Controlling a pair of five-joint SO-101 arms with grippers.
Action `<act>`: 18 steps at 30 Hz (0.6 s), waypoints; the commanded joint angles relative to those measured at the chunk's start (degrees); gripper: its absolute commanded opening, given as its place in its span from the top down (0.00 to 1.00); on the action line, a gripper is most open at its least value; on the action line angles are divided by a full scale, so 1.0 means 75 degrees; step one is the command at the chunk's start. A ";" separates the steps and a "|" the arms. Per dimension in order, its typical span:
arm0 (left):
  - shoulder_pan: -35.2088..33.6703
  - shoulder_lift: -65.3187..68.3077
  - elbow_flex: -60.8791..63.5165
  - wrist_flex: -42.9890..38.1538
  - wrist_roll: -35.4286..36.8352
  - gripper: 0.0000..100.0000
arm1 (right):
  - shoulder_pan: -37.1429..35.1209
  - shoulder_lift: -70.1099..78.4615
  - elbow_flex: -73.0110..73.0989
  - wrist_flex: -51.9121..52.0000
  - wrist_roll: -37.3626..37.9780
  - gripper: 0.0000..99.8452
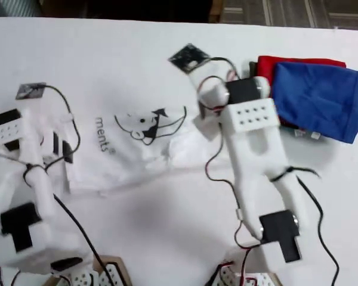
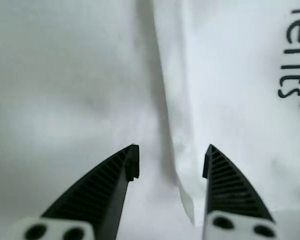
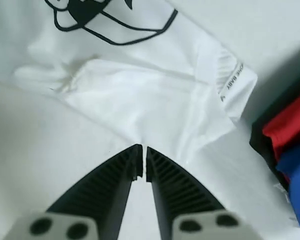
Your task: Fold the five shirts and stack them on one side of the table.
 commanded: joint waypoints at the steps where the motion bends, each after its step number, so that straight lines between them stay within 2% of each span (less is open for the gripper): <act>1: -0.0059 0.0738 -0.0709 -0.0152 0.0363 0.77 | 0.0416 -0.0592 -0.0270 0.0334 0.0211 0.98; 11: 0.0434 0.2755 -0.1729 0.0023 0.0738 0.77 | 0.0627 -0.0756 -0.0270 0.0369 0.0188 0.98; 18: 0.0551 0.3716 -0.2971 0.1137 0.0774 0.77 | 0.0627 -0.0756 -0.0270 0.0369 0.0164 0.98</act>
